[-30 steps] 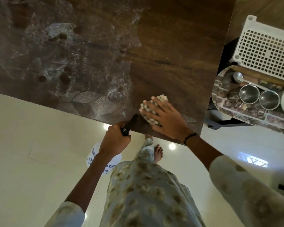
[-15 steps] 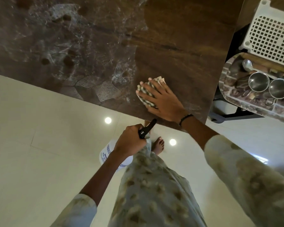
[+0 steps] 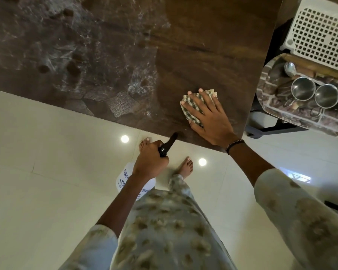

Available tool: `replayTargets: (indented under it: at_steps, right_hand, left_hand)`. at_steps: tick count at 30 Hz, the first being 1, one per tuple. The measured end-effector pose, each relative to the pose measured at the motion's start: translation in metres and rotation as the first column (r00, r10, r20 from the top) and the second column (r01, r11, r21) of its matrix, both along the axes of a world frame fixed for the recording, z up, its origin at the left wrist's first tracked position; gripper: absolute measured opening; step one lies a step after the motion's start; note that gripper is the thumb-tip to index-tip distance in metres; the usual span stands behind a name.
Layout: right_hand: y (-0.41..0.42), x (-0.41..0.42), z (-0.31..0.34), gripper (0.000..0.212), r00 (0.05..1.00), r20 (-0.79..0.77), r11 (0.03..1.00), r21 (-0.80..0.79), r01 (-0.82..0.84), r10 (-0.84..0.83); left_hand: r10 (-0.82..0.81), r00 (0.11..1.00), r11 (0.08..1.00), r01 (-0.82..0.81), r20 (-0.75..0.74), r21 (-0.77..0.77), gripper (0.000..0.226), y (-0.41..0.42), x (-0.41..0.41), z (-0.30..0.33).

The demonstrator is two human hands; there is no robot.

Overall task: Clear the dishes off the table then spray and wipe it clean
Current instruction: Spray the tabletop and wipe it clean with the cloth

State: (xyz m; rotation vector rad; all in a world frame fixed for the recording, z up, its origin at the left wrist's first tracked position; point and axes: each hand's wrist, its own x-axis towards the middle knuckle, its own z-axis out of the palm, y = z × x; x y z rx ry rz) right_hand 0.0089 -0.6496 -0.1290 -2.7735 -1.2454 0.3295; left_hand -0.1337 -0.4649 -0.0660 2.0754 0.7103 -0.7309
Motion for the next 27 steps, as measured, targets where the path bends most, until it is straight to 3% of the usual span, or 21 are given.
replayTargets:
  at_steps: [8, 13, 17, 22, 27]
  right_hand:
    - [0.07, -0.069, 0.003, 0.058, 0.946, -0.075, 0.941, 0.107, 0.322, -0.316]
    - [0.135, -0.086, 0.002, 0.053, 0.984, -0.093, 0.972, 0.167, 0.166, -0.152]
    - [0.097, -0.079, -0.001, 0.055, 0.997, -0.045, 0.992, 0.111, -0.054, 0.059]
    - [0.041, -0.05, 0.006, 0.06, 0.99, -0.045, 0.99, 0.028, 0.136, -0.135]
    - [0.11, -0.036, 0.006, 0.059, 0.975, -0.027, 0.974, 0.04, 0.222, -0.221]
  left_hand:
    - [0.17, 0.977, 0.979, -0.181, 0.126, 0.089, 0.007, 0.04, 0.003, 0.006]
    - [0.224, 0.96, 0.968, -0.239, 0.165, 0.076, 0.008, 0.071, 0.005, 0.017]
    - [0.204, 0.968, 0.973, -0.217, 0.148, 0.079, 0.011, 0.087, 0.007, 0.02]
    - [0.213, 0.968, 0.972, -0.224, 0.134, 0.077, 0.014, 0.103, 0.011, 0.019]
    - [0.173, 0.976, 0.98, -0.184, 0.131, 0.077, 0.015, 0.115, 0.011, 0.021]
